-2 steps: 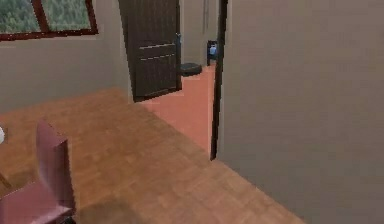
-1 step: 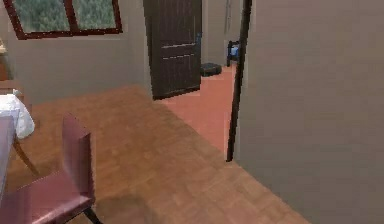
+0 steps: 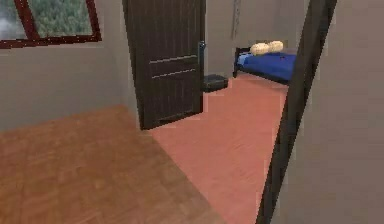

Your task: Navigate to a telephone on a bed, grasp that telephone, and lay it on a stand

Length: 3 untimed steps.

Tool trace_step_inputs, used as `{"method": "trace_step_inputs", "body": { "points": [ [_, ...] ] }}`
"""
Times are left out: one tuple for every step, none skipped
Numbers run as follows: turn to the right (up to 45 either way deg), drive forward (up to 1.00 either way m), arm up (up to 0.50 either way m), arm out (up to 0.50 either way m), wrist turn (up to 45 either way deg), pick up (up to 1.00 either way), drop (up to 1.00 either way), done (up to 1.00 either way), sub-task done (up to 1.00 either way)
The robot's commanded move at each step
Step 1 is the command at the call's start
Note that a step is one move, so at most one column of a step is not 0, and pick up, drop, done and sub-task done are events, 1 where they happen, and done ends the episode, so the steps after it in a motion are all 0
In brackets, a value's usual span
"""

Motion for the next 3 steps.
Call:
{"method": "trace_step_inputs", "body": {
  "points": [
    [-39.0,0.0,0.0,0.0,0.0,0.0,0.0,0.0,0.0],
    [0.0,0.05,0.0,0.0,0.0,0.0,0.0,0.0,0.0],
    [24.0,0.0,0.0,0.0,0.0,0.0,0.0,0.0,0.0]
  ]
}}
